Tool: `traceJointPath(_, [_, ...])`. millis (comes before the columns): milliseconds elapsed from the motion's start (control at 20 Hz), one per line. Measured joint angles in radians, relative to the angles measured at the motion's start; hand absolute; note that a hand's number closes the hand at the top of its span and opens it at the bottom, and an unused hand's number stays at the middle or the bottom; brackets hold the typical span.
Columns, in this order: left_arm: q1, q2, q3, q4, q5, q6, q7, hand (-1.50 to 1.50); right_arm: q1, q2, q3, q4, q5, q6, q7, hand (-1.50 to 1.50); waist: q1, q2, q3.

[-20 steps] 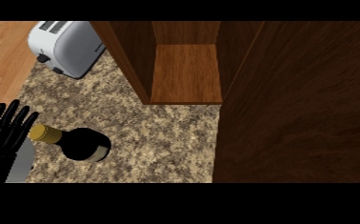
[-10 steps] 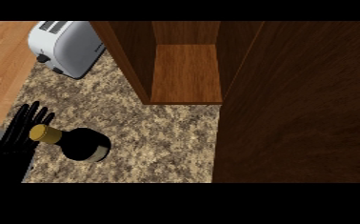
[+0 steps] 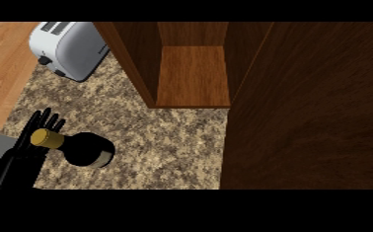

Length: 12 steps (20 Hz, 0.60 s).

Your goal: Pick up the wine, place it into the cabinet and close the cabinet

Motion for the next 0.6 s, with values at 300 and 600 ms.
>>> traceJointPath(300, [-0.035,-0.005,-0.009,0.087,-0.055,0.005,-0.073,-1.50,0.005,0.014,0.009,0.001,0.005,0.007,-0.002,-1.50,0.000,0.000,0.000])
traceJointPath(600, [-0.053,-0.005,-0.021,0.184,-0.112,0.002,-0.159,-1.50,-0.007,0.019,0.009,-0.002,0.009,0.006,0.017,-1.50,0.000,0.000,0.000])
